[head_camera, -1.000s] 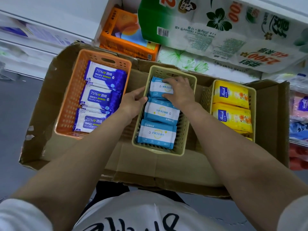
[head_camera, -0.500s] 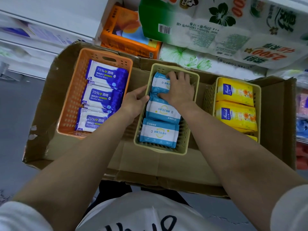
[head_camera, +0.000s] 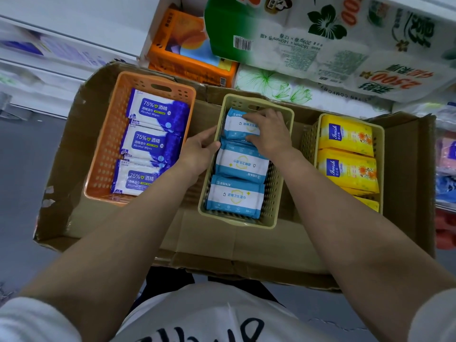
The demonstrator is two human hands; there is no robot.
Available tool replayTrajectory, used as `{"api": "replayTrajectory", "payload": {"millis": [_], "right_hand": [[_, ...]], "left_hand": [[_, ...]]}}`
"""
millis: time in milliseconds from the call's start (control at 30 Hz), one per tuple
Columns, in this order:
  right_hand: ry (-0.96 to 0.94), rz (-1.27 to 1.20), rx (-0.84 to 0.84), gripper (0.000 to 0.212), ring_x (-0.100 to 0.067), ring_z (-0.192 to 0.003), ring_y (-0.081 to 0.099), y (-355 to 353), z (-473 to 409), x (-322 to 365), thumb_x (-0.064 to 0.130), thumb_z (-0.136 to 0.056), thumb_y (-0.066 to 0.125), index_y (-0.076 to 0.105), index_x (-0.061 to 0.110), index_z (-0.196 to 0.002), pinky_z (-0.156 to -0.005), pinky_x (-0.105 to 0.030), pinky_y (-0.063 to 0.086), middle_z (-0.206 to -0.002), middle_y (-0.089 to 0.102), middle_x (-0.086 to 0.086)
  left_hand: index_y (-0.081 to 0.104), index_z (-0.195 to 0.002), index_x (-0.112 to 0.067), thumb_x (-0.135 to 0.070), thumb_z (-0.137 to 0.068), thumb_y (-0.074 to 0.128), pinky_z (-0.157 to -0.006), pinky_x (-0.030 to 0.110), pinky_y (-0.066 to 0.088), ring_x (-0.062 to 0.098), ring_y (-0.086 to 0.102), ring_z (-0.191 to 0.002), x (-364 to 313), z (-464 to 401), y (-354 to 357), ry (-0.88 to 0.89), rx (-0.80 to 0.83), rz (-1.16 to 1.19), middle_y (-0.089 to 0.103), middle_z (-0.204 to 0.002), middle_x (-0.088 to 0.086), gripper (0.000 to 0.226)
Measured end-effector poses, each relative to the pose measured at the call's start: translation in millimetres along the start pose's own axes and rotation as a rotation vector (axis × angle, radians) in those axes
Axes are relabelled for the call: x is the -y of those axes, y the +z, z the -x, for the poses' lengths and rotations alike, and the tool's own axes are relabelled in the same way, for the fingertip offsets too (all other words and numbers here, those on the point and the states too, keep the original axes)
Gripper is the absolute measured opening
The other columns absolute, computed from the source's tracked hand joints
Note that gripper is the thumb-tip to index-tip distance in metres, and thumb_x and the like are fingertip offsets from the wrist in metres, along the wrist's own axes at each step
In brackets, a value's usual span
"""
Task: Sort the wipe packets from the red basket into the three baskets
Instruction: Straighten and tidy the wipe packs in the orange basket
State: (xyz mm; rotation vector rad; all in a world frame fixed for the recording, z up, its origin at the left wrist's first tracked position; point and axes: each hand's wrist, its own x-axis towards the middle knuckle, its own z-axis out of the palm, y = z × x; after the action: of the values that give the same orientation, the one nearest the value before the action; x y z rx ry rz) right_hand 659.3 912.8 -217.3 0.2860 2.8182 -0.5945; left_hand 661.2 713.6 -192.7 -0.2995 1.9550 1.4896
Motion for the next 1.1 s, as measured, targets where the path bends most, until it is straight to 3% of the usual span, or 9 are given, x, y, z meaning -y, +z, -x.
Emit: {"api": "replayTrajectory", "payload": {"millis": [133, 300, 600, 733, 867, 967, 1100], "right_hand": [[-0.010, 0.003, 0.021, 0.058, -0.023, -0.128, 0.036, -1.8, 0.3, -1.8, 0.027, -0.087, 0.072, 0.050, 0.034, -0.141, -0.102, -0.037, 0.036, -0.138, 0.047, -0.001], [-0.005, -0.009, 0.053, 0.065, -0.024, -0.130, 0.033, -2.1, 0.7, -1.9, 0.030, -0.084, 0.075, 0.048, 0.033, -0.143, -0.105, -0.036, 0.034, -0.139, 0.045, -0.003], [-0.035, -0.055, 0.086, 0.060, -0.026, -0.128, 0.036, -6.7, -2.8, -5.9, 0.026, -0.084, 0.076, 0.053, 0.034, -0.139, -0.102, -0.032, 0.029, -0.137, 0.048, -0.005], [-0.046, -0.090, 0.072, 0.058, -0.027, -0.130, 0.037, -8.0, 1.7, -5.0, 0.026, -0.085, 0.075, 0.054, 0.031, -0.139, -0.103, -0.031, 0.028, -0.138, 0.050, -0.005], [0.005, -0.232, -0.193, 0.047, -0.023, -0.126, 0.045, -12.9, 25.3, -1.0, 0.025, -0.087, 0.072, 0.061, 0.025, -0.132, -0.098, -0.028, 0.034, -0.132, 0.059, -0.002], [0.042, -0.215, -0.151, 0.041, -0.021, -0.125, 0.045, -3.5, 55.2, 6.2, 0.030, -0.088, 0.072, 0.064, 0.025, -0.128, -0.100, -0.033, 0.037, -0.128, 0.060, -0.001], [-0.012, -0.005, -0.007, 0.054, -0.022, -0.127, 0.039, 23.7, 84.7, 12.8, 0.035, -0.087, 0.071, 0.054, 0.027, -0.138, -0.100, -0.035, 0.038, -0.134, 0.053, -0.001]], "left_hand": [[0.048, -0.144, -0.036, -0.017, -0.101, 0.053, -0.084, 0.024, 0.046, 0.008, 0.045, -0.118, 2.4, -1.3, 0.1, 0.000, -0.005, 0.006, 0.047, -0.147, 0.000, 0.047], [0.048, -0.144, -0.037, -0.019, -0.101, 0.054, -0.075, 0.017, 0.047, 0.009, 0.048, -0.119, 3.4, -2.1, 0.7, -0.005, -0.010, 0.003, 0.048, -0.146, -0.001, 0.047], [0.048, -0.142, -0.040, -0.020, -0.100, 0.054, -0.097, 0.034, 0.051, 0.020, 0.047, -0.132, 5.3, -0.1, 1.2, -0.010, -0.018, 0.001, 0.047, -0.147, 0.000, 0.047], [0.049, -0.142, -0.038, -0.018, -0.101, 0.054, -0.081, 0.021, 0.048, 0.017, 0.047, -0.131, 1.8, 3.0, 1.8, -0.008, -0.012, 0.016, 0.047, -0.147, -0.001, 0.046], [0.051, -0.141, -0.034, -0.019, -0.101, 0.054, -0.072, 0.015, 0.045, 0.012, 0.047, -0.125, 2.9, 11.1, 1.0, -0.010, -0.021, 0.083, 0.048, -0.146, -0.003, 0.043], [0.053, -0.140, -0.035, -0.015, -0.100, 0.055, -0.085, 0.022, 0.052, 0.016, 0.047, -0.132, 14.5, 23.4, 1.1, 0.009, -0.057, 0.149, 0.049, -0.147, -0.001, 0.045], [0.056, -0.138, -0.032, -0.011, -0.098, 0.058, -0.096, 0.041, 0.055, 0.019, 0.052, -0.127, 36.3, 42.3, 3.7, 0.003, -0.106, 0.242, 0.055, -0.137, 0.000, 0.045]]}}
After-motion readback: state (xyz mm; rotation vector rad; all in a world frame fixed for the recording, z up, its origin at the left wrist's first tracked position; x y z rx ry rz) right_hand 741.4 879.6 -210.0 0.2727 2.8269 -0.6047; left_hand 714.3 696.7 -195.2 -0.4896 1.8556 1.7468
